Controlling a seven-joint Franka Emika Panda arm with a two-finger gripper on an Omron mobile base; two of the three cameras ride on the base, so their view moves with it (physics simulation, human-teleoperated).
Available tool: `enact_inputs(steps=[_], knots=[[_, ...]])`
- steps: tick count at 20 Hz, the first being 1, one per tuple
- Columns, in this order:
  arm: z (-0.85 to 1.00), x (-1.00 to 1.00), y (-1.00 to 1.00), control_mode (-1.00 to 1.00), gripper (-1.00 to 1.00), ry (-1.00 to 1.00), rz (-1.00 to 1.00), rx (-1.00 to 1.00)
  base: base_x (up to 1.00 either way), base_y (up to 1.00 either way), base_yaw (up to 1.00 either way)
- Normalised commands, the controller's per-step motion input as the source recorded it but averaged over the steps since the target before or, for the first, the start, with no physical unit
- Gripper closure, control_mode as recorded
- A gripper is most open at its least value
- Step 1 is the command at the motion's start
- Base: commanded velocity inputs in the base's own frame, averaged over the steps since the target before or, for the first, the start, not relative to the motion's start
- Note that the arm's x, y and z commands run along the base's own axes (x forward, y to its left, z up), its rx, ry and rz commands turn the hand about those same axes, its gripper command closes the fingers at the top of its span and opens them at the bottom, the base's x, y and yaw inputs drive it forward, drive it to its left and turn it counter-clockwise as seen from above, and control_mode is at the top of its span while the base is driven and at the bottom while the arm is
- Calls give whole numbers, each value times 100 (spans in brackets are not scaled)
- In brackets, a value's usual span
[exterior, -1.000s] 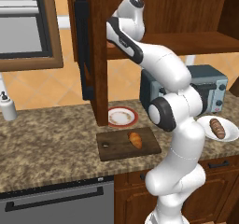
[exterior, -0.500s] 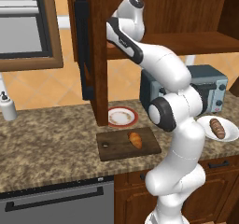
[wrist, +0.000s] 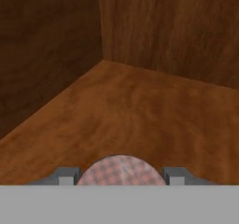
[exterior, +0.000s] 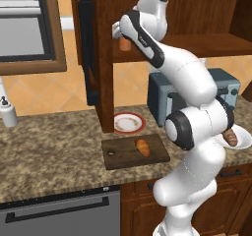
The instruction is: From the different types of pastries on the counter, select a croissant and place it on the cutting board. Then retrieve a jar of jam from the cabinet and place it alongside the croissant on the cutting board.
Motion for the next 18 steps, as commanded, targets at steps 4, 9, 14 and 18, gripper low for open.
enact_inputs(steps=[4, 9, 14, 18], knots=[[12, -100, -30, -100, 100, -3, 14, 12, 0, 0, 0], [10, -100, -27, -100, 100, -9, 27, 20, 0, 0, 0], [-17, -100, -29, -100, 100, -1, 42, 2, 0, 0, 0], [-61, -100, -18, -100, 100, 0, 53, -7, 0, 0, 0]])
